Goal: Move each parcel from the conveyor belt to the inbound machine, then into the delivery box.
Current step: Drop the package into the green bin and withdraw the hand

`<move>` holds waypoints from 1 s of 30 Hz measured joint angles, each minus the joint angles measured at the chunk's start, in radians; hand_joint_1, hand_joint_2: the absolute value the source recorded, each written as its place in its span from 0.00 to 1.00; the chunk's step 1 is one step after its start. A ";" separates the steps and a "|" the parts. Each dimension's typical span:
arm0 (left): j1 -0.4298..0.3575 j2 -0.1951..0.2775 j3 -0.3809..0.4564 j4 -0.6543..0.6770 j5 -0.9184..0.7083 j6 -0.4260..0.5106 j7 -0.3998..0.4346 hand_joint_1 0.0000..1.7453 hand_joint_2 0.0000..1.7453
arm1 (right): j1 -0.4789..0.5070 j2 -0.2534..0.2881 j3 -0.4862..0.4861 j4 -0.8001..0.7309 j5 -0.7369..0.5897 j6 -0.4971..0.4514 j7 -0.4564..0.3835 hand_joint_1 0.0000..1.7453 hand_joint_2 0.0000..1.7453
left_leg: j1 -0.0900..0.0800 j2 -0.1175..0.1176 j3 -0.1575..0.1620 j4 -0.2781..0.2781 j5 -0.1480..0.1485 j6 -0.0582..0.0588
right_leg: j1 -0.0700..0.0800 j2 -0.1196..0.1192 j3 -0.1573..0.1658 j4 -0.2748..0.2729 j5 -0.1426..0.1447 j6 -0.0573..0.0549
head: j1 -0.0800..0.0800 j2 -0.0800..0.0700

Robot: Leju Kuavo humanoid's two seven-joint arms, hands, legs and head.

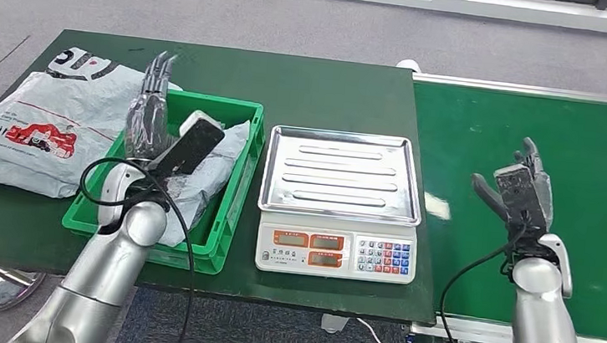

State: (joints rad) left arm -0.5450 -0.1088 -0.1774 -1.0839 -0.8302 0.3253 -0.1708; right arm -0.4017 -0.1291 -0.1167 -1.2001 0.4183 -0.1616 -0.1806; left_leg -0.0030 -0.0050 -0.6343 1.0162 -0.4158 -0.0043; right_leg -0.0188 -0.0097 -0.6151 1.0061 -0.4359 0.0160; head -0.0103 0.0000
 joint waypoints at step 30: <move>-0.135 -0.132 -0.012 0.218 0.683 -0.462 -0.164 0.00 1.00 | -0.131 0.035 0.000 0.159 0.166 -0.096 0.028 0.00 1.00 | -0.001 0.000 0.000 0.000 0.000 0.000 | -0.001 0.001 -0.001 0.000 0.000 0.000 | 0.000 0.000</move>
State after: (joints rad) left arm -0.6799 -0.2405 -0.1891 -0.8661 -0.1475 -0.1365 -0.3349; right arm -0.5331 -0.0936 -0.1171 -1.0408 0.5843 -0.2577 -0.1523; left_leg -0.0036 -0.0051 -0.6345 1.0166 -0.4159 -0.0042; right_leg -0.0195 -0.0091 -0.6157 1.0061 -0.4359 0.0161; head -0.0103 0.0000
